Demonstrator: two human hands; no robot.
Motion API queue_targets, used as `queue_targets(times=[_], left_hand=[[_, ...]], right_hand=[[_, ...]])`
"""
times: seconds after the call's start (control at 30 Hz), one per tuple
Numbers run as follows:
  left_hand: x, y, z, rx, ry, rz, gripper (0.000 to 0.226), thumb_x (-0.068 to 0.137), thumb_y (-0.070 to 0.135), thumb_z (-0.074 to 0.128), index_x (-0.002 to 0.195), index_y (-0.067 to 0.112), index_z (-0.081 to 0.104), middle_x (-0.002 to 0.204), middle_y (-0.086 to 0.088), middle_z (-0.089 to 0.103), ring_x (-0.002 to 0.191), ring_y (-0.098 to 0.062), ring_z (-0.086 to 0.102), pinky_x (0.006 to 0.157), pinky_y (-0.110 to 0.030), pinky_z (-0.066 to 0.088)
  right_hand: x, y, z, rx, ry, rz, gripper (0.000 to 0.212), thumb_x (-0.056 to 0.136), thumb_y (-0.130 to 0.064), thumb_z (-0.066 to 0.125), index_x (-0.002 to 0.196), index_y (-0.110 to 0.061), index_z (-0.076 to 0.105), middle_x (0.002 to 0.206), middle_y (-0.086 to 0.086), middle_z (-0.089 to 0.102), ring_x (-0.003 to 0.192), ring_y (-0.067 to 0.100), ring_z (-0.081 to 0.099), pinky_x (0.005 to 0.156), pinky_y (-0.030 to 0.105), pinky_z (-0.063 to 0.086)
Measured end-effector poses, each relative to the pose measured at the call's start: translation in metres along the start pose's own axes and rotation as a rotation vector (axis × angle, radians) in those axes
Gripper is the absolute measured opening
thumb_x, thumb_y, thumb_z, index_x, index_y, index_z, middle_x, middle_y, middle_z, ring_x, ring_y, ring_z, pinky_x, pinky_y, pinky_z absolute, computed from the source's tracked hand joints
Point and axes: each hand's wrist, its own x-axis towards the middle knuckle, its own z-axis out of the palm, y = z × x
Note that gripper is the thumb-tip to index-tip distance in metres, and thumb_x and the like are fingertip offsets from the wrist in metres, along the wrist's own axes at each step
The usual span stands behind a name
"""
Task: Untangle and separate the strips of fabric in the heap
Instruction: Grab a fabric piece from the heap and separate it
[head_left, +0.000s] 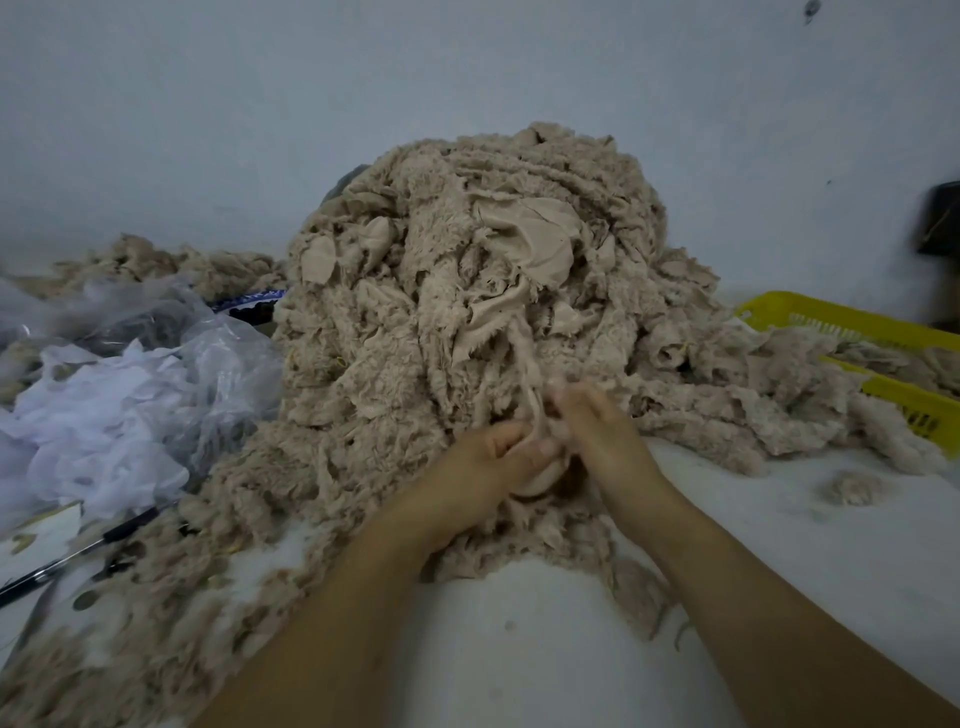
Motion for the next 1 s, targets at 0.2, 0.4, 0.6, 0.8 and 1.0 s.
queue_targets(times=[0.2,0.4,0.6,0.8,1.0], left_hand=[[-0.002,0.002,0.002,-0.029,0.012,-0.050,0.020,0.097,0.034,0.063,0.082,0.023,0.070,0.071,0.006,0.062,0.060,-0.005,0.056,0.051,-0.015,0.044],[0.003,0.000,0.003,-0.167,0.188,-0.053,0.033,0.091,0.036,0.070,0.060,0.029,0.059,0.063,0.000,0.058,0.052,-0.010,0.052,0.046,-0.022,0.042],[0.008,0.002,0.000,-0.463,0.331,-0.082,0.039,0.088,0.011,0.064,0.053,0.025,0.053,0.072,-0.014,0.053,0.072,-0.027,0.048,0.065,-0.038,0.040],[0.005,0.000,0.000,-0.426,0.184,-0.088,0.044,0.095,0.012,0.061,0.055,0.027,0.050,0.062,-0.003,0.055,0.056,-0.013,0.057,0.045,-0.028,0.050],[0.004,-0.004,0.003,-0.020,0.058,-0.083,0.040,0.088,0.024,0.062,0.055,0.035,0.044,0.052,0.014,0.039,0.044,-0.003,0.037,0.039,-0.018,0.033]], right_hand=[[0.004,0.009,0.003,-0.169,0.052,0.003,0.037,0.099,-0.039,0.052,0.069,-0.018,0.050,0.051,-0.014,0.049,0.053,0.004,0.046,0.049,0.015,0.038],[0.001,0.003,0.002,-0.114,0.080,0.018,0.045,0.100,-0.049,0.044,0.066,-0.021,0.055,0.052,-0.015,0.055,0.051,-0.001,0.051,0.054,0.020,0.041],[-0.005,0.005,0.009,-0.312,-0.076,-0.088,0.052,0.099,-0.050,0.045,0.063,-0.013,0.049,0.053,-0.007,0.049,0.053,0.006,0.046,0.053,0.023,0.037],[-0.003,0.009,0.008,-0.091,-0.144,0.065,0.040,0.088,-0.066,0.051,0.078,-0.030,0.064,0.095,0.006,0.072,0.092,0.020,0.068,0.087,0.037,0.052],[0.001,0.008,0.004,-0.160,-0.178,0.036,0.042,0.098,-0.029,0.050,0.057,-0.038,0.047,0.053,-0.016,0.042,0.049,0.002,0.037,0.050,0.019,0.035]])
